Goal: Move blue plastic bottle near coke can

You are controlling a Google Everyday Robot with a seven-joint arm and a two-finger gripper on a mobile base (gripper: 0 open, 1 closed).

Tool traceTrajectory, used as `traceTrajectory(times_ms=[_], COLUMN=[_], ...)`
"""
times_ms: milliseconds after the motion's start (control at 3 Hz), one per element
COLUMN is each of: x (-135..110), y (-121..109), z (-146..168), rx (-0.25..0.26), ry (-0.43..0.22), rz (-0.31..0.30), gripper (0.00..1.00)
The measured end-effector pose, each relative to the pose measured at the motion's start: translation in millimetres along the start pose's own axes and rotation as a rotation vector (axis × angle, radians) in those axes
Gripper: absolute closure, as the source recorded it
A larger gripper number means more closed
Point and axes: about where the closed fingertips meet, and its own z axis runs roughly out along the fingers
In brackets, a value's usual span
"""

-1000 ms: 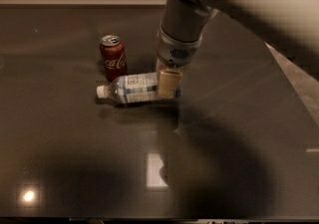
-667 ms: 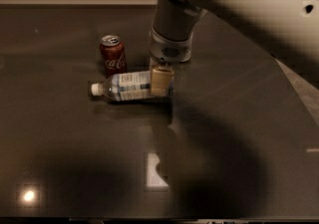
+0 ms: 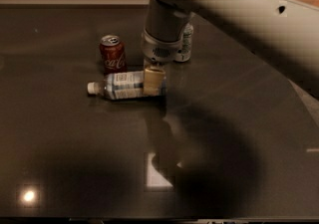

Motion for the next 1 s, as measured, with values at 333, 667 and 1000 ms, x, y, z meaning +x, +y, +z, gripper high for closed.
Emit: traceTrajectory(times_ms=[333, 667, 1000], x=[-1.2, -1.9, -1.9], y=[-0.5, -0.3, -0.3], z=[1.6, 2.0, 2.0], rx=[-0.001, 0.0, 0.0], ry=[0.0, -0.001, -0.001], rz=[0.0, -0.001, -0.001], gripper=[0.16, 0.0, 0.0])
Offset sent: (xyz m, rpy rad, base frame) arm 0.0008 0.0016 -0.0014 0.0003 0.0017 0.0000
